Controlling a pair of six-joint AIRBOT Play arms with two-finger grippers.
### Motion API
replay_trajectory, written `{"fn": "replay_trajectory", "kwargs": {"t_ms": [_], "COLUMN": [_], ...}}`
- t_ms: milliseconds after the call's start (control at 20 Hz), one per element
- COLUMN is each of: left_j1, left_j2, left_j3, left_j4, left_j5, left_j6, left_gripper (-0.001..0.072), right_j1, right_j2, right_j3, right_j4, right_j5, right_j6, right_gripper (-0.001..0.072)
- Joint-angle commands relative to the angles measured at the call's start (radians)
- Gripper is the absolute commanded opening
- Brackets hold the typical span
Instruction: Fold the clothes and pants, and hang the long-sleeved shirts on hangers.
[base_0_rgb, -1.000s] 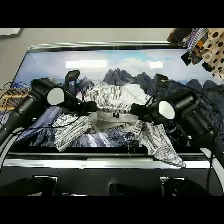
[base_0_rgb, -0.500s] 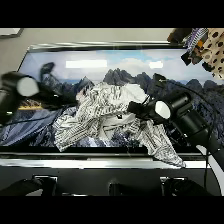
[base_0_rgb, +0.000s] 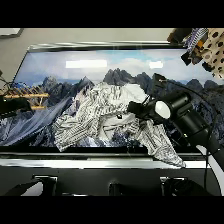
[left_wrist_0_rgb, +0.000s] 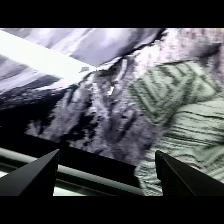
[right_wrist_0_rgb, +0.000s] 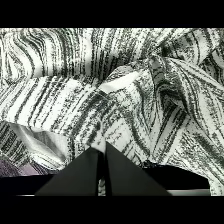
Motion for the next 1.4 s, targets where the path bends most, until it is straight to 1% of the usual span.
{"fn": "replay_trajectory", "kwargs": {"t_ms": [0,100,150,300,400,550,650,750,850,950,1050,1100,1250,1350], "left_j1": [0.121,0.257,0.348,0.594,0.699,0.787,0.817,0.824,0.816,0.8,0.779,0.767,0.731,0.718], "left_j2": [-0.003,-0.003,-0.008,-0.047,-0.103,-0.181,-0.22,-0.267,-0.322,-0.368,-0.394,-0.399,-0.415,-0.43], "left_j3": [-0.026,-0.046,-0.052,-0.052,-0.052,-0.051,-0.051,-0.051,-0.051,-0.051,-0.051,-0.051,-0.051,-0.051], "left_j4": [0.048,-0.014,-0.071,-0.224,-0.252,-0.252,-0.253,-0.257,-0.266,-0.265,-0.262,-0.255,-0.223,-0.216], "left_j5": [0.051,0.113,0.146,0.194,0.19,0.216,0.253,0.262,0.262,0.275,0.316,0.341,0.419,0.428], "left_j6": [0.053,0.113,0.151,0.311,0.38,0.437,0.483,0.574,0.672,0.798,0.918,0.948,0.949,0.949], "left_gripper": [0.0671,0.0671,0.0671,0.0671,0.067,0.067,0.067,0.0665,0.0666,0.0665,0.0665,0.0664,0.0664,0.0664], "right_j1": [0.0,0.0,0.0,0.0,0.0,0.0,0.0,0.0,0.0,0.0,0.0,0.0,0.0,0.0], "right_j2": [-0.001,-0.001,-0.001,-0.001,-0.001,-0.001,-0.001,-0.001,-0.001,-0.001,-0.001,-0.001,-0.001,-0.001], "right_j3": [0.0,0.0,0.0,-0.001,-0.001,-0.001,-0.001,-0.001,-0.001,-0.001,-0.001,-0.001,-0.001,-0.001], "right_j4": [-0.001,-0.002,-0.002,-0.002,-0.002,-0.005,-0.005,-0.006,-0.008,-0.008,-0.008,-0.008,-0.008,-0.008], "right_j5": [0.003,0.015,0.022,0.024,0.024,0.024,0.023,0.023,0.023,0.024,0.024,0.024,0.027,0.037], "right_j6": [-0.002,-0.002,-0.002,-0.003,-0.02,-0.021,-0.021,-0.02,-0.02,-0.02,-0.019,-0.019,-0.014,-0.009], "right_gripper": [0.0025,0.0025,0.0025,0.0025,0.0025,0.0025,0.0025,0.0025,0.0025,0.0025,0.0025,0.0025,0.0025,0.0026]}}
